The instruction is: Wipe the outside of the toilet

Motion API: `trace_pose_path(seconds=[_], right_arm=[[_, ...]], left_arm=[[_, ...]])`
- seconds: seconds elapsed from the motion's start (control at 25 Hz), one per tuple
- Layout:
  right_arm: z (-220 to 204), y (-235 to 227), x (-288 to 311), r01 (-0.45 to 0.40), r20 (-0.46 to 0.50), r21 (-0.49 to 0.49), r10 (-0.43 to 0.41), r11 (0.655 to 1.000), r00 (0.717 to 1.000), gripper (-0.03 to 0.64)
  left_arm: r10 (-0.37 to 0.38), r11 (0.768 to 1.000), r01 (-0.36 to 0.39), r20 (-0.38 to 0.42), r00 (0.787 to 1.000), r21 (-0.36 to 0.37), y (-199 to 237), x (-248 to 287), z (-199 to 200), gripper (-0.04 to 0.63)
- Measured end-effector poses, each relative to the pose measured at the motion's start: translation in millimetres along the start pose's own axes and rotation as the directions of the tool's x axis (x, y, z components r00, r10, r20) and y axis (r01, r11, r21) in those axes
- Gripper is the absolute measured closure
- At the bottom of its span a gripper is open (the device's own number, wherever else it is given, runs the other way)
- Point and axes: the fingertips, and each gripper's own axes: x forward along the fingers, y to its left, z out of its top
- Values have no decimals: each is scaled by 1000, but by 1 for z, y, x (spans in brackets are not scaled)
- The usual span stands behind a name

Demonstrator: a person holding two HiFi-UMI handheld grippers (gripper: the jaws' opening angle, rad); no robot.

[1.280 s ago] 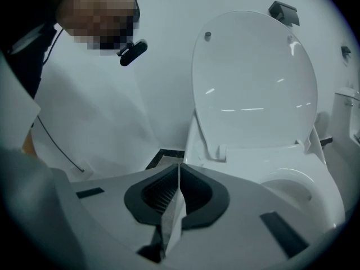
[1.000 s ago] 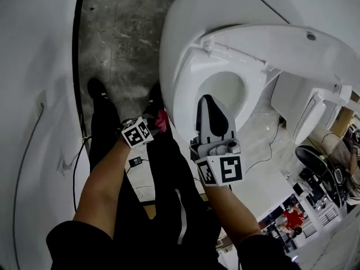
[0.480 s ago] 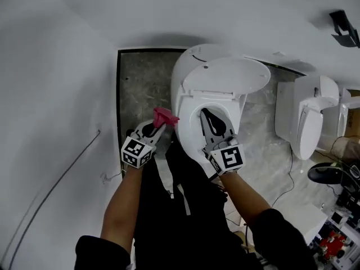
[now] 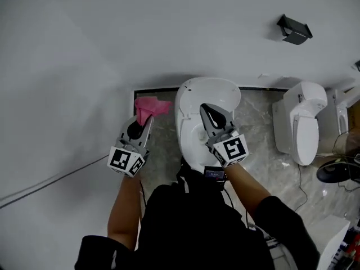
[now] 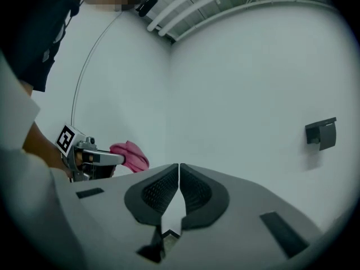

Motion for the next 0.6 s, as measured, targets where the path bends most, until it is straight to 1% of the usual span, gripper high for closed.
trace_pose_path(seconds=[0.12,0.24,0.32,0.4,0.48,0.6], right_arm=[[35,4,-37,14,29,26,-15,1000,999,580],[48,12,-81,34,37,18,-35,999,999,580],[50,29,-108,20,46,23,-21,1000,999,581],[48,55,-142,-22,19,12,22,1000,1000,583],[49,78,-173,-60,-16,-21,59,998,998,583],[54,93,-214,-68,-34,-33,67,997,997,583]], left_arm=[[63,997,-65,49,997,34,-21,-25,45,538],[115,992,-120,103,988,42,-47,-53,73,538],[144,988,-149,118,983,39,-65,-76,77,538],[160,986,-163,111,981,22,-93,-101,71,538],[164,986,-166,104,981,18,-124,-123,67,538],[163,986,-164,103,981,7,-165,-146,68,538]])
